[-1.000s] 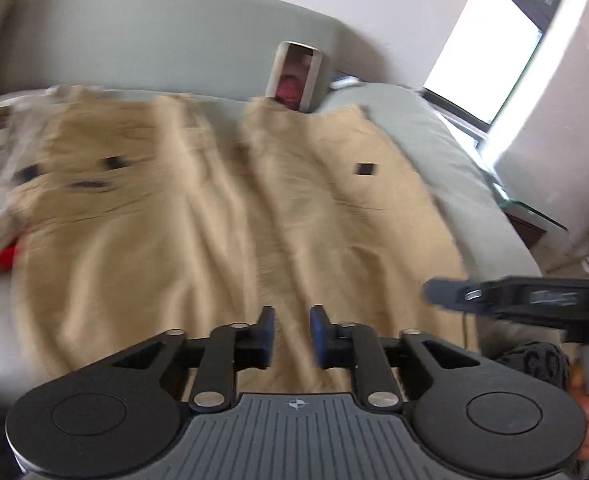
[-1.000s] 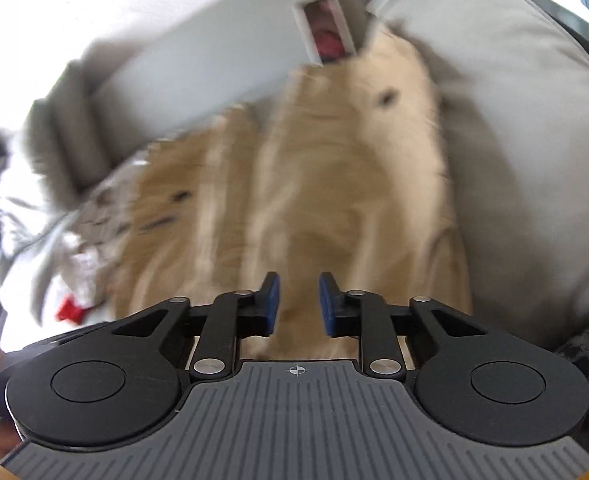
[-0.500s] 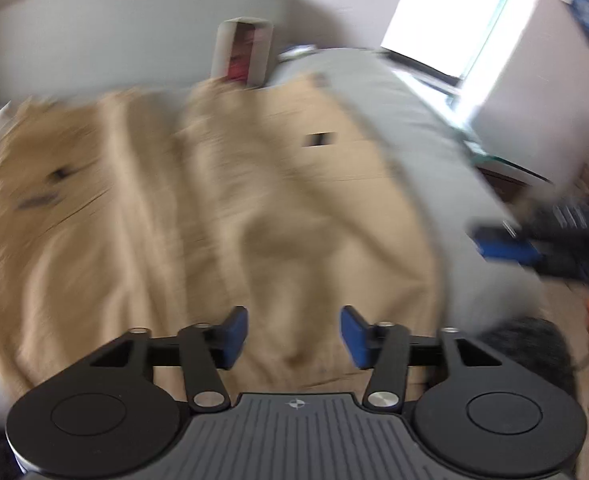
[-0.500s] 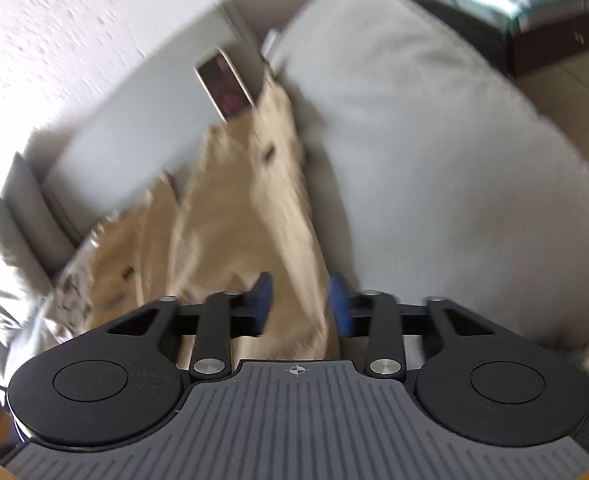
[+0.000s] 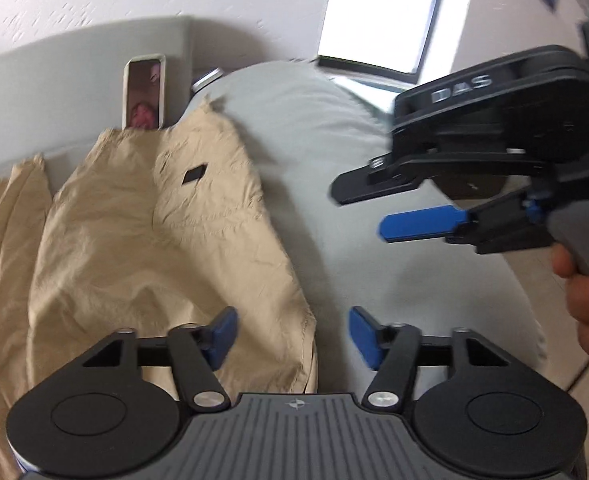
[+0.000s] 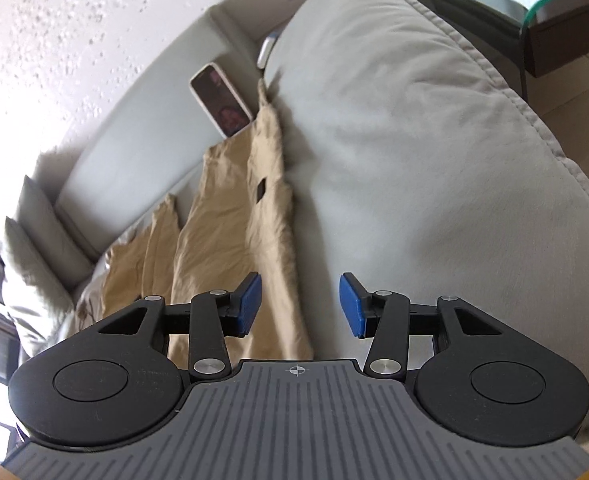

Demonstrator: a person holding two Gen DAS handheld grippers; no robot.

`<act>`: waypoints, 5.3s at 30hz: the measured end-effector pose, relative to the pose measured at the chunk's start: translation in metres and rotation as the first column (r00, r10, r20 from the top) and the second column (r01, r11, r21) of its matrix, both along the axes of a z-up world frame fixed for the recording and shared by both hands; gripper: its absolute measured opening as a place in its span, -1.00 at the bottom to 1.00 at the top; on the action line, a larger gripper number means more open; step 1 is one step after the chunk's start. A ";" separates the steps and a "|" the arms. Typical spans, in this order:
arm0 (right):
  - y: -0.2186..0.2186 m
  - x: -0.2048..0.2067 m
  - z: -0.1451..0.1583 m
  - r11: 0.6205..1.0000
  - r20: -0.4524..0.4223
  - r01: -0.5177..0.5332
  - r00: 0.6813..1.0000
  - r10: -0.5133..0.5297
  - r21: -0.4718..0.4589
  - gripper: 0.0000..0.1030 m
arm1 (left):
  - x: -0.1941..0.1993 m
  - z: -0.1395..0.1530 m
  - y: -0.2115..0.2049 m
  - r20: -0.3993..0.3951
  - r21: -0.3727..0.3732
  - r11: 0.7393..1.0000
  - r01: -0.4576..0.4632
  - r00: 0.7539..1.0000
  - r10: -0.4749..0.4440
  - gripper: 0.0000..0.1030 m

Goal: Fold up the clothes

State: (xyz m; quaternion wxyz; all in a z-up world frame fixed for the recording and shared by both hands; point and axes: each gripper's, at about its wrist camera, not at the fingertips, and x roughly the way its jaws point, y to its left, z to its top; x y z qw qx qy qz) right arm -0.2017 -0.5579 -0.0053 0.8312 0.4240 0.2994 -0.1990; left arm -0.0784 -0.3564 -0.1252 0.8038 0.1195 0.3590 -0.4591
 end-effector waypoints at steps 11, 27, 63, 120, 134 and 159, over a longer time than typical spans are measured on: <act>-0.049 0.026 -0.045 0.996 0.141 -0.070 0.988 0.060 0.063 -0.05 | 0.016 -0.016 -0.017 0.060 0.105 0.992 0.069 0.995 -0.076 -0.93; -0.100 0.186 -0.070 0.994 0.143 -0.072 0.988 0.061 0.078 -0.27 | 0.080 0.030 0.036 -0.178 -0.068 0.995 0.073 0.980 -0.084 -0.95; 0.303 0.437 0.000 0.736 -0.126 -0.501 0.855 0.503 -0.456 -0.95 | 0.180 -0.023 0.348 -0.620 -0.258 0.829 -0.497 0.743 0.252 -0.99; 0.173 0.124 -0.117 0.911 0.153 -0.343 0.937 0.314 0.230 -0.84 | 0.133 -0.022 0.299 -0.416 -0.075 0.833 -0.548 0.777 0.473 -0.76; 0.159 0.076 -0.067 0.937 -0.143 -0.346 0.926 0.349 0.045 -0.36 | 0.097 -0.054 0.313 -0.657 -0.049 0.813 -0.581 0.632 0.411 -0.43; 0.195 0.136 -0.052 0.852 -0.153 -0.441 0.897 0.414 -0.283 -0.91 | 0.096 -0.010 0.261 -0.120 -0.082 0.911 -0.404 0.911 0.394 -0.81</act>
